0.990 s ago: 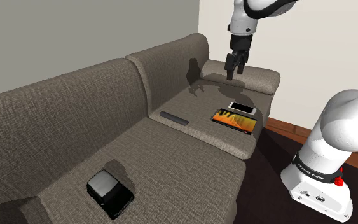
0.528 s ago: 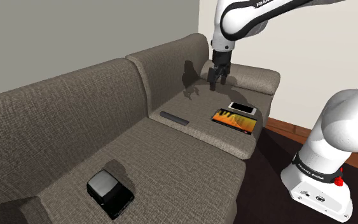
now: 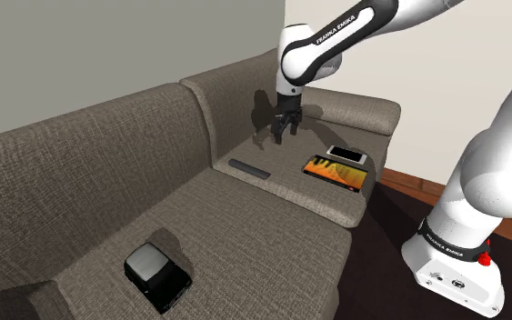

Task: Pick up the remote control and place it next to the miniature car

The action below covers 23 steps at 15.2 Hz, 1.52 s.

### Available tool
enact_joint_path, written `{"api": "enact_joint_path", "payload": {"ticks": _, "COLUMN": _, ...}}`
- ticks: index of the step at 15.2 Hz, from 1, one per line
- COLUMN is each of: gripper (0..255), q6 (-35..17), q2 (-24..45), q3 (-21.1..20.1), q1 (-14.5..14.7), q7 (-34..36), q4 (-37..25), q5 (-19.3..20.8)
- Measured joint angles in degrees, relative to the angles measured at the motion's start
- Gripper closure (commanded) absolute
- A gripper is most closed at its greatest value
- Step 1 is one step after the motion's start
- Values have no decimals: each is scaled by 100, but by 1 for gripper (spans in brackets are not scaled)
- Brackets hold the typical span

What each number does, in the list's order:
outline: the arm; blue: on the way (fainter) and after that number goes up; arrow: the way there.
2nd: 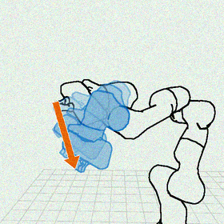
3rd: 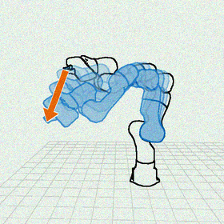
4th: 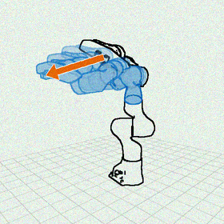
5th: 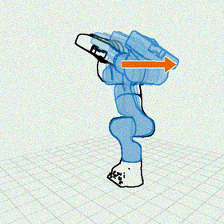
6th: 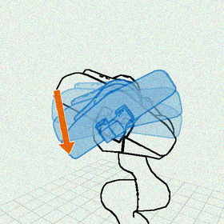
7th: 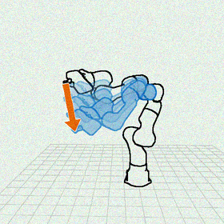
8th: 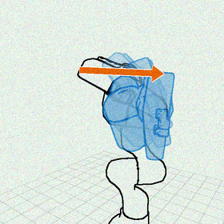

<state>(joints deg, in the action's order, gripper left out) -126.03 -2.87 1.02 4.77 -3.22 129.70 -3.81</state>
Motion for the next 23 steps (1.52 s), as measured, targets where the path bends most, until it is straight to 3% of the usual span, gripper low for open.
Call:
{"api": "enact_joint_path", "payload": {"ticks": 5, "gripper": 0, "q6": -543, "q2": 1050, "q3": -76, "q1": 75, "q7": -34, "q4": -531, "q5": -120}}
{"api": "enact_joint_path", "payload": {"ticks": 13, "gripper": 0, "q6": -920, "q2": 2725, "q3": -195, "q1": 171, "q7": -38, "q4": -1872, "q5": -218}}
{"api": "enact_joint_path", "payload": {"ticks": 23, "gripper": 0, "q6": -1354, "q2": 3257, "q3": -227, "q1": 207, "q7": -37, "q4": -1975, "q5": -246}}
